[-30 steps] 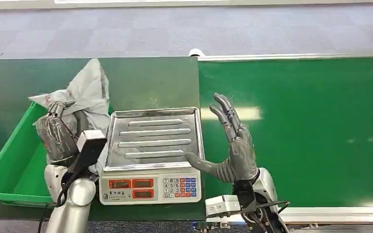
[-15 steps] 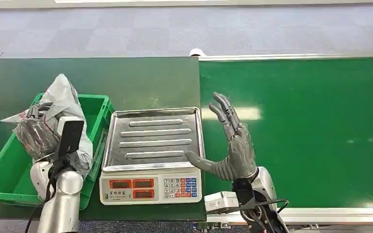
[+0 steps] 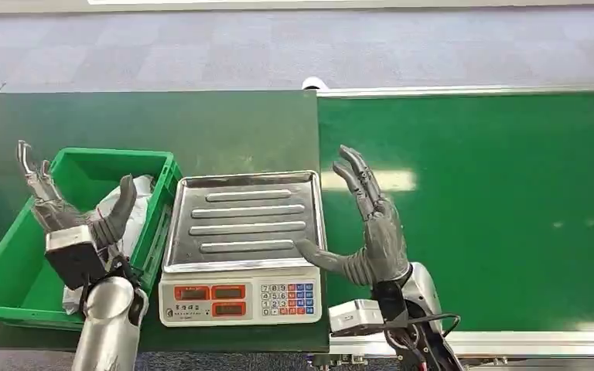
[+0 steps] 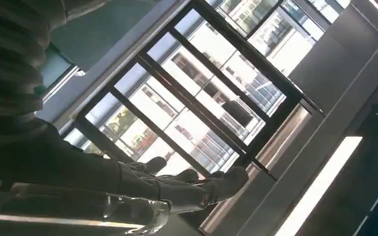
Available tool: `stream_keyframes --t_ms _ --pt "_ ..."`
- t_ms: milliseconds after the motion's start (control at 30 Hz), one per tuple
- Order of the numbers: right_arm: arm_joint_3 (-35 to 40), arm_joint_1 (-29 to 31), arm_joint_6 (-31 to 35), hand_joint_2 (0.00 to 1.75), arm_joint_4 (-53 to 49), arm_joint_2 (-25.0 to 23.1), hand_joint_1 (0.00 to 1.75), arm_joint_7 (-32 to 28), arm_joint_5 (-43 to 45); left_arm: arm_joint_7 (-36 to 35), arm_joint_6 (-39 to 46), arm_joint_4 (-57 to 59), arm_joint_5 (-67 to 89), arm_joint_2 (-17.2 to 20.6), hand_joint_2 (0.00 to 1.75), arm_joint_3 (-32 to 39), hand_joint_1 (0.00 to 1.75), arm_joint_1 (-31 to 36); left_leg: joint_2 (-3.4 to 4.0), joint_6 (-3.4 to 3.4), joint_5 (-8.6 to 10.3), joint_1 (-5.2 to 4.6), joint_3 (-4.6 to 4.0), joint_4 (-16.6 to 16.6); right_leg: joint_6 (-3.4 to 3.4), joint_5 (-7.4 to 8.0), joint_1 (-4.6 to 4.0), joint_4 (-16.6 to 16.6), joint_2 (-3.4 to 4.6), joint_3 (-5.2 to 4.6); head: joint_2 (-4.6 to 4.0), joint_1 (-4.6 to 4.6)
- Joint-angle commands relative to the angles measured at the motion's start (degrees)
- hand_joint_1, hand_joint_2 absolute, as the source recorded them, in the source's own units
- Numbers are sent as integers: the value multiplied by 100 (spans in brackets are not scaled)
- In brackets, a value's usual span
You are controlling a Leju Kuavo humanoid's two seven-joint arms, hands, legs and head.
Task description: Moved the parcel from conveyor to table for the left to box.
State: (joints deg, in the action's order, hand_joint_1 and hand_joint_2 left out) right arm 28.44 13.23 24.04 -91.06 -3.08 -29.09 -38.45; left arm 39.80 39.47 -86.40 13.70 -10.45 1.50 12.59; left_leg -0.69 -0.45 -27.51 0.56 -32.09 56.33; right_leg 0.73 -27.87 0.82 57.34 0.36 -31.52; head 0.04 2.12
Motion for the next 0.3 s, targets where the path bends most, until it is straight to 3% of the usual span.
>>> stream_keyframes --t_ms 33,167,300 --pt "-112 328 -27 175 406 228 0 -39 276 20 -682 -1202 -939 331 175 -1534 0 -647 12 1 0 2 -2 2 -2 4 -3 -1 7 -4 0 2" --pt "-267 256 -181 175 433 213 0 -82 705 -20 -2149 -1200 -1345 300 175 -1664 0 -831 9 4 4 5 9 -8 -5 9 -8 -18 -3 13 0 2" --pt "-583 34 -639 175 417 210 0 -159 1410 10 -3093 -1213 -1522 241 175 -1487 0 -1023 13 3 0 3 14 -9 -4 5 -5 -15 4 15 0 2"
